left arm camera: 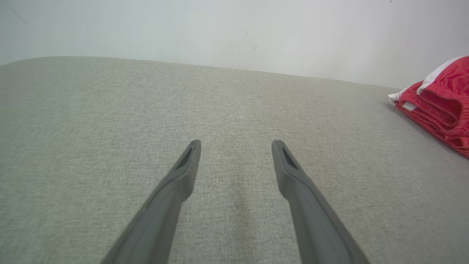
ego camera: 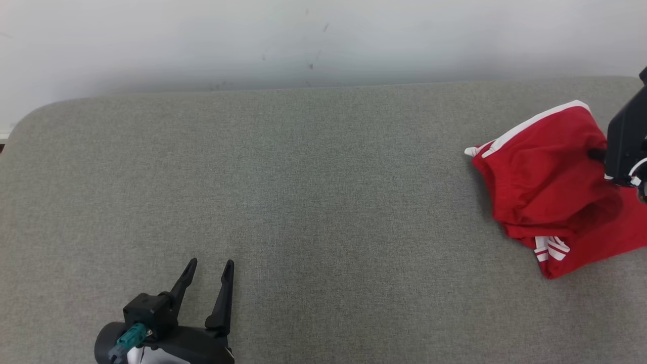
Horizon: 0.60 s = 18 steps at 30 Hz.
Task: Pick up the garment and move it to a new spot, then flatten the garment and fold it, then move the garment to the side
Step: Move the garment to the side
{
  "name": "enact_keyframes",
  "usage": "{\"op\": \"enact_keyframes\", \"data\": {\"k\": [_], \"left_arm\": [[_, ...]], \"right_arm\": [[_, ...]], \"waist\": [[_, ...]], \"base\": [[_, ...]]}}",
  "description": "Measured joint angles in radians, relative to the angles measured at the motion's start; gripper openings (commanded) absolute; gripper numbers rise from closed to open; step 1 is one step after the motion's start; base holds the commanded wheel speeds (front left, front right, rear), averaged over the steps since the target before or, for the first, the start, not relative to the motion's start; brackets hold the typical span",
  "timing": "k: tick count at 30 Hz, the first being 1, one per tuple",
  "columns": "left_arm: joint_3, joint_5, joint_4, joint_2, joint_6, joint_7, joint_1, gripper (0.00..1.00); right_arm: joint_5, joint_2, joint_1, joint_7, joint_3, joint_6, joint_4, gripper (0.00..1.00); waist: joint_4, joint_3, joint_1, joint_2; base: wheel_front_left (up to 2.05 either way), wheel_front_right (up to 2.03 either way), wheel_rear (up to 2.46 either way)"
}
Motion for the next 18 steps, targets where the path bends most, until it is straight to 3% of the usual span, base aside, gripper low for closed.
{"op": "enact_keyframes", "data": {"k": [18], "left_arm": [[-0.013, 0.004, -0.012, -0.002, -0.018, 0.000, -0.026, 1.00]], "right_arm": [[-0.128, -0.073, -0.025, -0.062, 0.067, -0.012, 0.081, 0.00]], "waist": [[0.010, 0.041, 0.0000, 0.0000]], "base": [[0.00, 0.00, 0.00]]}}
